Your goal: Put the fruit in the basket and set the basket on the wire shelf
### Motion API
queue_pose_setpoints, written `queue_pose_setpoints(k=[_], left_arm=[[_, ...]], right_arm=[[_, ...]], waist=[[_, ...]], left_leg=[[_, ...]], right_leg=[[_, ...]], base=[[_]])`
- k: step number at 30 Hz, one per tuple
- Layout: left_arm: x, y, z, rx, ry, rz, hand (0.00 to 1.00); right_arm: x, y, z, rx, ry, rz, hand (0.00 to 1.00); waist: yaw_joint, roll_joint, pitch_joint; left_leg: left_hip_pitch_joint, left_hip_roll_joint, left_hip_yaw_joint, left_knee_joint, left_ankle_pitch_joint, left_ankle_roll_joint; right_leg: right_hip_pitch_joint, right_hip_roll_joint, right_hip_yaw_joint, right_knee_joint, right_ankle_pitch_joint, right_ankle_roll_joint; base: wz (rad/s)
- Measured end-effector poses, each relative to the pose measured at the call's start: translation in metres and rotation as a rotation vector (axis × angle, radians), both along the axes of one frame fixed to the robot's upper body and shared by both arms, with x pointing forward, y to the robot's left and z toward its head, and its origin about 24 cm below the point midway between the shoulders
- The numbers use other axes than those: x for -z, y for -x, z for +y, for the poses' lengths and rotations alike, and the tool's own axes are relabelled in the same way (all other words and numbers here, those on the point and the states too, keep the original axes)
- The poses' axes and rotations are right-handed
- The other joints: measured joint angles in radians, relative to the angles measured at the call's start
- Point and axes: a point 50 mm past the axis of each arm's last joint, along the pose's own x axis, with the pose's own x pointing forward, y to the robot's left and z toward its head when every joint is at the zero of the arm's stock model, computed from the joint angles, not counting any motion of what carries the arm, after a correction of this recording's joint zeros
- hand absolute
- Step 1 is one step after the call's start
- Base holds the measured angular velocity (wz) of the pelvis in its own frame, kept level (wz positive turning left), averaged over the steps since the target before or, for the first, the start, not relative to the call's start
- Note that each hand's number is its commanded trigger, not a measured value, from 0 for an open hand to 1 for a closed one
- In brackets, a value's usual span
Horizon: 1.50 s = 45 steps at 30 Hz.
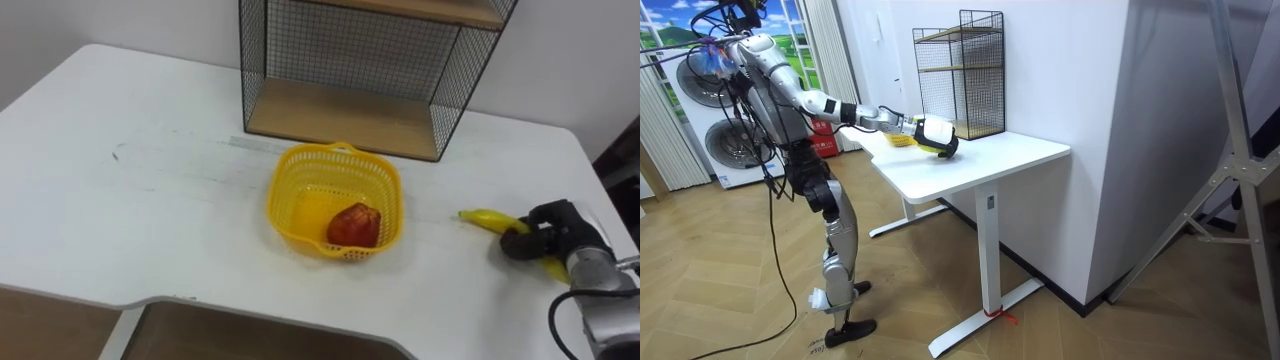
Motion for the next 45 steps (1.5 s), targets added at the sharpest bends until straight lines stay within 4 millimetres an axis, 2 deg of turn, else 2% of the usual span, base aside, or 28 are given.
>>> queue_pose_setpoints(k=[2,4,7,9,11,13,17,22,23,28,32,38,45], left_arm=[[0.001,0.000,0.000,-0.001,0.004,0.003,0.00],[0.001,0.002,-0.001,-0.003,0.012,0.013,0.00],[0.000,-0.002,0.000,-0.004,0.015,0.002,0.00],[0.000,-0.002,0.000,-0.003,0.014,-0.002,0.00],[0.000,-0.002,0.001,-0.005,0.011,-0.006,0.00],[0.000,-0.004,0.000,0.000,0.009,-0.014,0.00],[0.000,-0.005,-0.001,0.009,0.013,-0.026,0.00],[0.001,-0.002,-0.003,0.008,0.017,-0.020,0.00],[0.002,0.002,-0.004,0.003,0.020,-0.007,0.00],[0.002,0.008,-0.004,-0.001,0.012,0.003,0.00],[0.002,0.008,-0.005,0.008,0.009,0.004,0.00],[0.002,0.005,-0.005,0.019,0.005,0.000,0.00],[0.001,0.001,-0.004,0.021,-0.007,-0.016,0.00]], right_arm=[[-0.003,0.001,0.003,-0.024,-0.001,-0.011,1.00],[-0.007,0.001,0.007,-0.056,-0.013,-0.027,1.00],[-0.020,0.001,0.013,-0.101,-0.015,-0.073,1.00],[-0.032,-0.002,0.020,-0.140,-0.002,-0.123,1.00],[-0.051,-0.010,0.031,-0.191,0.016,-0.205,1.00],[-0.061,-0.012,0.036,-0.213,0.025,-0.250,1.00],[-0.078,-0.016,0.045,-0.254,0.037,-0.323,1.00],[-0.085,-0.017,0.050,-0.280,0.031,-0.347,1.00],[-0.090,-0.018,0.053,-0.293,0.029,-0.369,1.00],[-0.102,-0.019,0.059,-0.316,0.032,-0.421,1.00],[-0.110,-0.019,0.063,-0.332,0.030,-0.456,1.00],[-0.109,-0.019,0.067,-0.349,0.032,-0.452,1.00],[-0.121,-0.019,0.080,-0.415,0.076,-0.480,1.00]], waist=[[0.000,0.002,-0.0021],[-0.005,0.001,0.0002],[-0.009,-0.001,-0.0010],[-0.007,-0.008,-0.0011],[-0.005,-0.025,0.0052],[-0.006,-0.038,0.0057],[-0.003,-0.046,0.0094],[0.000,-0.037,0.0141],[-0.001,-0.027,0.0142],[-0.005,-0.006,0.0045],[-0.002,-0.010,0.0044],[-0.003,-0.025,0.0049],[0.001,-0.026,0.0048]], left_leg=[[0.005,0.000,0.005,-0.006,0.001,0.001],[0.002,0.000,0.012,-0.008,0.001,0.001],[-0.010,-0.002,0.016,-0.013,0.004,0.004],[0.002,-0.007,0.024,-0.030,0.012,0.007],[0.011,-0.007,0.030,-0.040,0.013,0.007],[0.012,-0.008,0.030,-0.040,0.013,0.007],[0.012,-0.008,0.029,-0.042,0.011,0.009],[0.003,-0.007,0.029,-0.040,0.008,0.011],[0.000,-0.007,0.029,-0.039,0.008,0.011],[0.002,-0.007,0.030,-0.038,0.010,0.011],[0.005,-0.007,0.030,-0.037,0.009,0.011],[0.003,-0.007,0.032,-0.038,0.009,0.011],[-0.011,-0.006,0.042,-0.038,0.009,0.011]], right_leg=[[-0.001,-0.001,0.004,0.001,0.000,0.000],[-0.005,-0.002,0.012,-0.001,-0.001,0.000],[-0.022,-0.005,0.017,-0.001,-0.001,0.001],[-0.023,-0.009,0.029,-0.001,-0.002,0.003],[-0.018,-0.009,0.041,0.000,-0.002,0.004],[-0.016,-0.010,0.043,0.001,-0.002,0.004],[-0.016,-0.011,0.043,0.001,-0.002,0.005],[-0.021,-0.011,0.042,0.003,-0.001,0.006],[-0.026,-0.011,0.042,0.005,0.000,0.007],[-0.036,-0.013,0.042,0.016,0.000,0.007],[-0.035,-0.013,0.042,0.015,0.000,0.007],[-0.038,-0.013,0.042,0.015,0.000,0.007],[-0.048,-0.012,0.047,0.018,0.000,0.007]], base=[[-0.11],[-0.10],[-0.03],[-0.11],[-0.13],[0.02],[0.00],[-0.01],[-0.07],[-0.01],[0.00],[0.00],[-0.02]])
